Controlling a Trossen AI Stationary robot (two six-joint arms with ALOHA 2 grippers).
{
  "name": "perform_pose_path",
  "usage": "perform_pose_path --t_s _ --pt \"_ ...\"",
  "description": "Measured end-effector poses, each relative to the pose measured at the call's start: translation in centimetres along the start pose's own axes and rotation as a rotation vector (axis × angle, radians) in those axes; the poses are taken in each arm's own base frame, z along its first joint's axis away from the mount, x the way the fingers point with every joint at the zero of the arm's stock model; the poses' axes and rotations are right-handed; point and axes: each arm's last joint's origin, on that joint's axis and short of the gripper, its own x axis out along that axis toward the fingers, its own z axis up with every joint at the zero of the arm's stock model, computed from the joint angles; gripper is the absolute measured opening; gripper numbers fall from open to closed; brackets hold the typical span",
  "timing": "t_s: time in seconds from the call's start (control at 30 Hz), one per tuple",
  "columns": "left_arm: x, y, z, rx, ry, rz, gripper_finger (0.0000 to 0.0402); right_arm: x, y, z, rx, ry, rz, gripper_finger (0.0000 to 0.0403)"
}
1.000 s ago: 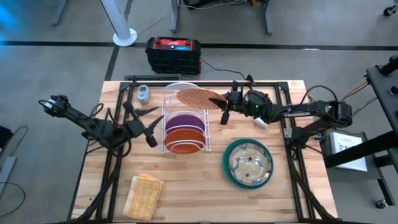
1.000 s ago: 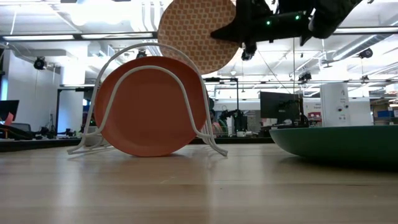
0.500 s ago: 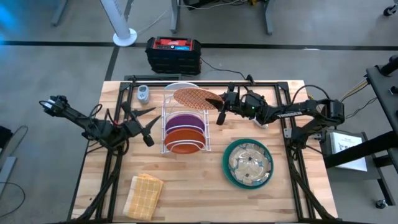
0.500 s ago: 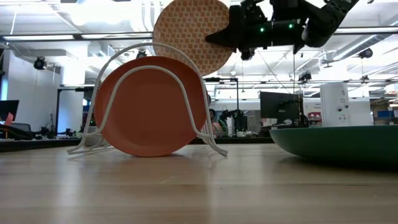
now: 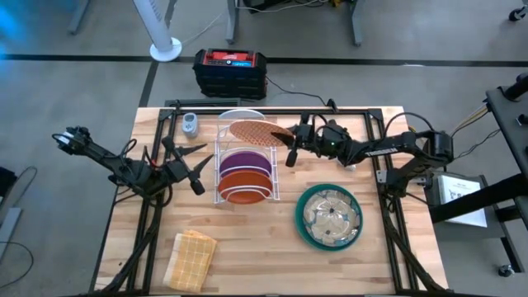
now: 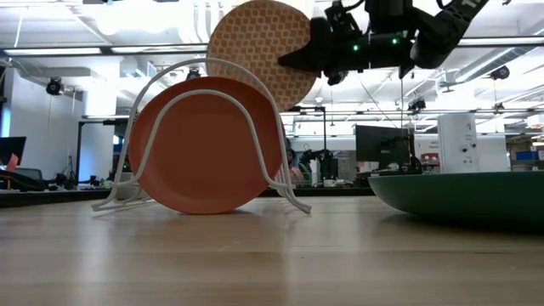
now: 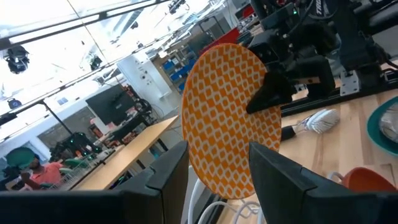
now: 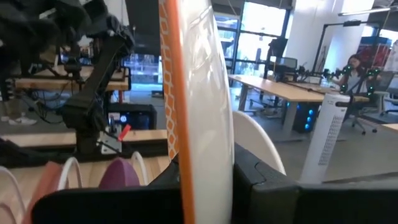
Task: Sort dishes
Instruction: Put the orange/white plate into the dish rack
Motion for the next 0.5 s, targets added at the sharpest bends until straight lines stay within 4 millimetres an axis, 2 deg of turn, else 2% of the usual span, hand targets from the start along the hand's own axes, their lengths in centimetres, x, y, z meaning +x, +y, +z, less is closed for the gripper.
perform_pose_path --t_s 0.5 --pt "0.0 0.0 0.0 0.001 0.001 -0.001 0.0155 1.0 0.3 -3.0 -0.013 0.076 0.002 0.0023"
